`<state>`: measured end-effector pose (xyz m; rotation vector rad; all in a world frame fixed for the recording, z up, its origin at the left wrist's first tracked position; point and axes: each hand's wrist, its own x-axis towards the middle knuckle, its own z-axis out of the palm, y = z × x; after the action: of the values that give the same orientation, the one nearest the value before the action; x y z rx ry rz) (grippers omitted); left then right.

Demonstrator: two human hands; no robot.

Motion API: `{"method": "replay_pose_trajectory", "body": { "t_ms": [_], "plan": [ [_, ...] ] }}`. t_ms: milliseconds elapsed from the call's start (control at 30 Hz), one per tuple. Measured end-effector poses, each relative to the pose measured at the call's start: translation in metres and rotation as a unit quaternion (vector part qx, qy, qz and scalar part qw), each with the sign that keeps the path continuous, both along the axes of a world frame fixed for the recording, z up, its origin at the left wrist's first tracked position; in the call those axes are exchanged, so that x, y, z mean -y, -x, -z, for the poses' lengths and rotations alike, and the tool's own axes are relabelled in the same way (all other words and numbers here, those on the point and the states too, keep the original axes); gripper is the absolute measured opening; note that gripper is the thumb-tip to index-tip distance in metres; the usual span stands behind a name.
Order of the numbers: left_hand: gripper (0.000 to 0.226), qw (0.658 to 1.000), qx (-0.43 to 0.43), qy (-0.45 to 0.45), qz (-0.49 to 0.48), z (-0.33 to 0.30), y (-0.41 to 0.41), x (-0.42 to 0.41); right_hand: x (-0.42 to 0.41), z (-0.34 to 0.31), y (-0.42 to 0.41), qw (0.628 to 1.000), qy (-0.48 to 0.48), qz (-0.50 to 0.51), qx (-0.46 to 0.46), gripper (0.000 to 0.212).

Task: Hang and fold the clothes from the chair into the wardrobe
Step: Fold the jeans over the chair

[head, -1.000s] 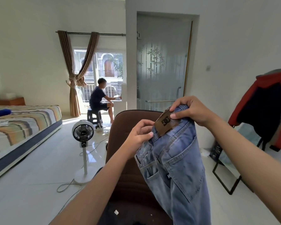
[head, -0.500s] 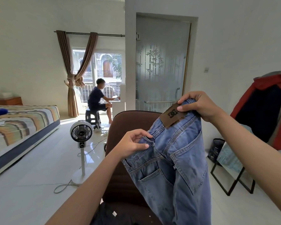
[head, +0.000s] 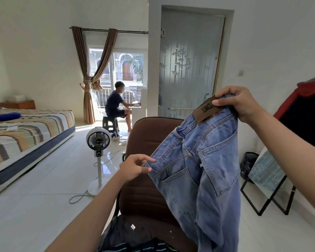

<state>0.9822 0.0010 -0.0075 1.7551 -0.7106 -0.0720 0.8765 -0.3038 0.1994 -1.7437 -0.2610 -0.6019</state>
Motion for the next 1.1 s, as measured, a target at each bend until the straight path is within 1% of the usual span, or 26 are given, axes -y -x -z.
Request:
{"method": "replay_pose_trajectory", "body": {
  "t_ms": [67, 133, 200, 267, 333, 400, 467, 567, 733, 900, 1100],
  "plan": [
    [0.034, 1.0, -0.006, -0.013, -0.018, 0.007, 0.0, -0.004, 0.001, -0.003, 0.001, 1.0, 0.003, 0.006, 0.003, 0.028],
    [0.029, 0.999, -0.01, 0.018, -0.028, 0.005, 0.008, -0.003, 0.001, -0.004, 0.001, 1.0, 0.019, 0.014, 0.003, 0.028],
    [0.031, 0.997, -0.019, 0.054, -0.045, 0.004, 0.012, 0.0, 0.002, -0.003, 0.0, 0.999, 0.039, 0.03, 0.007, 0.034],
    [0.031, 0.992, -0.048, 0.1, -0.058, 0.002, 0.015, 0.003, 0.004, 0.0, 0.0, 0.996, 0.072, 0.052, 0.014, 0.03],
    [0.027, 0.984, -0.101, 0.137, -0.056, -0.004, 0.018, 0.005, 0.005, 0.002, 0.001, 0.991, 0.115, 0.073, 0.021, 0.021],
    [0.026, 0.979, -0.157, 0.129, -0.022, -0.013, 0.02, 0.006, 0.005, 0.005, 0.002, 0.983, 0.159, 0.094, 0.02, 0.019],
    [0.031, 0.976, -0.197, 0.093, 0.015, -0.023, 0.023, 0.008, 0.001, 0.011, 0.002, 0.972, 0.208, 0.112, 0.013, 0.02],
    [0.037, 0.977, -0.204, 0.067, 0.012, -0.039, 0.03, 0.015, -0.008, 0.026, 0.002, 0.955, 0.265, 0.134, 0.009, 0.023],
    [0.036, 0.976, -0.2, 0.084, -0.02, -0.058, 0.048, 0.027, -0.025, 0.061, 0.002, 0.942, 0.305, 0.136, 0.015, 0.017],
    [0.029, 0.968, -0.21, 0.125, -0.05, -0.07, 0.068, 0.038, -0.053, 0.101, 0.007, 0.951, 0.296, 0.089, 0.016, 0.015],
    [0.026, 0.97, -0.186, 0.141, -0.068, -0.067, 0.09, 0.043, -0.079, 0.14, 0.018, 0.976, 0.216, -0.005, -0.031, 0.016]
  ]
}}
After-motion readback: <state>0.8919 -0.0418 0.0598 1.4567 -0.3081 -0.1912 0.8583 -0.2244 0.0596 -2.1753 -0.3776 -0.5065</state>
